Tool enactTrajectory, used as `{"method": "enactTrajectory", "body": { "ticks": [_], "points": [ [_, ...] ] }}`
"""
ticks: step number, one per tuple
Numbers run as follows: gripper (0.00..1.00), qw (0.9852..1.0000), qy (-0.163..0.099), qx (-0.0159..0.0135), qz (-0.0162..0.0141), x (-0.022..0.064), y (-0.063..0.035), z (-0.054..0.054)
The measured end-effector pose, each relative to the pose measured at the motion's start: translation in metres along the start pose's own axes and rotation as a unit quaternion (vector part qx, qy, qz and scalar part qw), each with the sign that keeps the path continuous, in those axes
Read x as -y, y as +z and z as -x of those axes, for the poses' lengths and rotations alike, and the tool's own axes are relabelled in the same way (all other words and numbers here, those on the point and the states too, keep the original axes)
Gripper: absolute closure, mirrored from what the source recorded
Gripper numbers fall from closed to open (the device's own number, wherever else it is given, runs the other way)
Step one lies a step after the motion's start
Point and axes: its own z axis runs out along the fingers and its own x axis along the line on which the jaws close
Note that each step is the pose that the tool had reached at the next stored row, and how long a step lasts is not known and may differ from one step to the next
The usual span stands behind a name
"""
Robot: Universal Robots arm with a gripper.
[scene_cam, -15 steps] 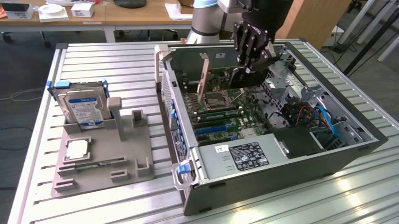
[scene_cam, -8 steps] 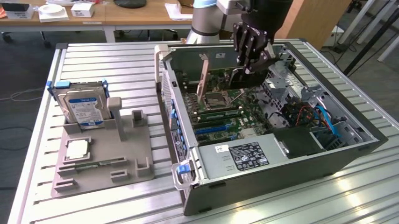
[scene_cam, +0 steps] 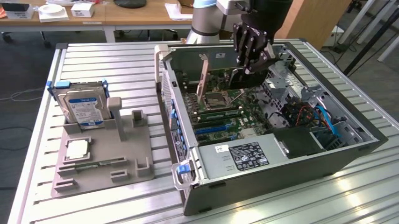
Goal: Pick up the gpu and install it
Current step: 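Insert the gpu into the slot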
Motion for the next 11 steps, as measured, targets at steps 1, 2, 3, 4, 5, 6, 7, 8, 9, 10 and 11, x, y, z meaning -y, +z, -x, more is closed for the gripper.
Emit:
{"method": "enactTrajectory", "body": {
  "ticks": [1, 2, 3, 4, 5, 6, 7, 8, 9, 10, 11],
  "points": [
    [0.73, 1.0000, 0.000, 0.0000, 0.0000, -0.0001, 0.0002, 0.0000],
    [0.73, 1.0000, 0.001, 0.0002, -0.0001, -0.0004, 0.0007, 0.0001],
    [0.73, 1.0000, 0.002, 0.0001, -0.0001, -0.0006, 0.0012, 0.0001],
    [0.73, 1.0000, 0.002, 0.0000, 0.0000, -0.0011, 0.0016, 0.0001],
    [0.73, 1.0000, 0.003, 0.0000, 0.0000, -0.0012, 0.0022, 0.0001],
    [0.73, 1.0000, 0.005, 0.0000, 0.0000, -0.0012, 0.0028, 0.0002],
    [0.73, 1.0000, 0.007, 0.0000, 0.0000, -0.0011, 0.0033, 0.0004],
    [0.73, 1.0000, 0.009, 0.0000, 0.0000, -0.0012, 0.0040, 0.0008],
    [0.73, 0.9999, 0.010, 0.0000, 0.0000, -0.0012, 0.0049, 0.0011],
    [0.73, 0.9999, 0.012, 0.0000, 0.0000, -0.0016, 0.0060, 0.0012],
    [0.73, 0.9999, 0.014, -0.0001, -0.0001, -0.0028, 0.0071, 0.0012]
  ]
}}
